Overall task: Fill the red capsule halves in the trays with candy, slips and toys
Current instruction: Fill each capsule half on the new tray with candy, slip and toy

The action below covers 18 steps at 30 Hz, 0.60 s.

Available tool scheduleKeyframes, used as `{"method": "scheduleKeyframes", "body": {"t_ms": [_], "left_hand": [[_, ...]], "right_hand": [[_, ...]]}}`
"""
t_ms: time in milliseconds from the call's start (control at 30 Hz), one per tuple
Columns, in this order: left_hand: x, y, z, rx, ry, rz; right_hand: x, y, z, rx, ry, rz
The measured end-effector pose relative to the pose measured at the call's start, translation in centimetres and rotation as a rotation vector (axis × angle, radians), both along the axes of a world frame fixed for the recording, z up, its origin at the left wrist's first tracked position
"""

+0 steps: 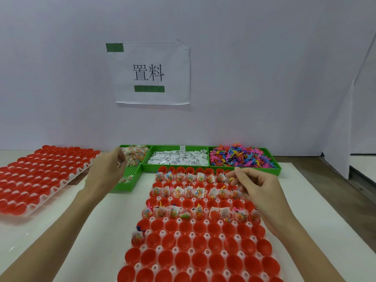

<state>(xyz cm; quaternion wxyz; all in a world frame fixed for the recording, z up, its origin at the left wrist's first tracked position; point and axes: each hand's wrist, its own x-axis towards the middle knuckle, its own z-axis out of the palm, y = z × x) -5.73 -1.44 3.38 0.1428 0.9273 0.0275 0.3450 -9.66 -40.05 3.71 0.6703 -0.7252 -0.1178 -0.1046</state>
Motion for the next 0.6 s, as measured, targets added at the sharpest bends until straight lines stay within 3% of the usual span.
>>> {"method": "scheduleKeyframes", "body": {"t_ms": [67,100,167,233,433,600], "left_hand": [[-1.3,-2.6,-0.3,-0.168,-0.113,-0.065],[-2.1,-4.1,-0.4,-0.346,-0.131,-0.128],[-3.7,-7.0,-0.5,-0.781,-0.086,-0.311],[-4.9,-8.9,-0.7,-1.022,-0.011,-0.47],[-5.9,-9.7,-1.2,-1.007,0.101,-0.61],[-6.0,-8.7,-1.6,-0.943,0.121,-0.615]], "right_hand": [[0.0,0.0,0.0,0.0,0.005,0.002],[0.0,0.0,0.0,-0.001,0.012,0.002],[0.0,0.0,0.0,-0.002,0.015,0.0],[-0.1,-0.1,-0.2,-0.01,0.02,-0.005],[-0.2,-0.5,-0.2,-0.071,0.013,-0.036],[0.2,0.5,0.4,-0.303,-0.076,-0.084]]}}
